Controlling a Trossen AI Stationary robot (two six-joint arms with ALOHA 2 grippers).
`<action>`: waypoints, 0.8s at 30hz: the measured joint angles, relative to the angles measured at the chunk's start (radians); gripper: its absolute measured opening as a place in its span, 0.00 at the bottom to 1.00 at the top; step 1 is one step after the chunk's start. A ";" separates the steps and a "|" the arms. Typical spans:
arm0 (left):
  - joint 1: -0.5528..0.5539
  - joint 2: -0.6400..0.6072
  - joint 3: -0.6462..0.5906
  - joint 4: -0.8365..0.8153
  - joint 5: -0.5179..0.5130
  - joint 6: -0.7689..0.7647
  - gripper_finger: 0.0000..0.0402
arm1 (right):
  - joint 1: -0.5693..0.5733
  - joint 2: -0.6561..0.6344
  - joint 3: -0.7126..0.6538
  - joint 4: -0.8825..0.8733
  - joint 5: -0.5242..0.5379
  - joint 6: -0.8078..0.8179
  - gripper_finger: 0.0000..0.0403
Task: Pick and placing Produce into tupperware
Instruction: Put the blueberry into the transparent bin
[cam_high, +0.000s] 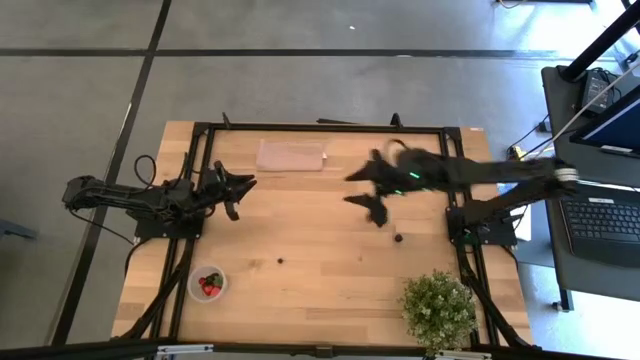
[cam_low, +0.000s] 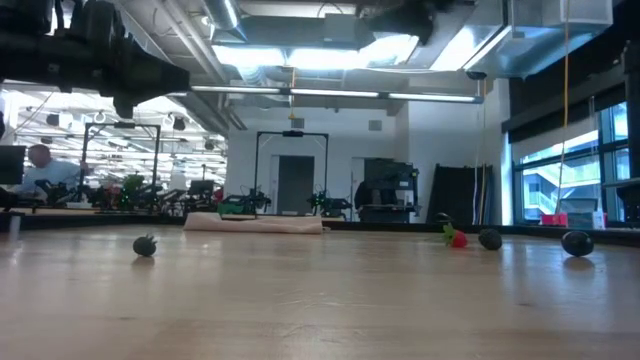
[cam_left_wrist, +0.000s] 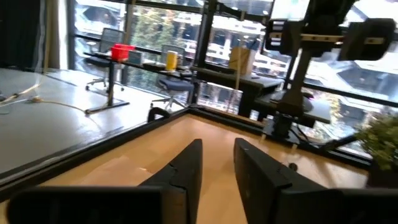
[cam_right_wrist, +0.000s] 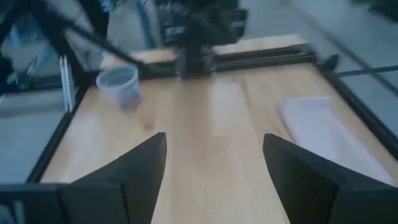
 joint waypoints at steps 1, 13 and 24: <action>0.000 0.000 0.000 0.000 0.009 0.004 0.24 | 0.012 -0.061 -0.063 0.029 0.041 0.018 0.67; 0.000 0.000 0.068 0.000 0.159 -0.002 0.64 | 0.094 -0.571 -0.593 0.343 0.193 0.102 0.67; 0.000 0.024 0.079 -0.001 0.356 -0.145 0.69 | 0.093 -0.650 -0.708 0.443 0.310 0.080 0.67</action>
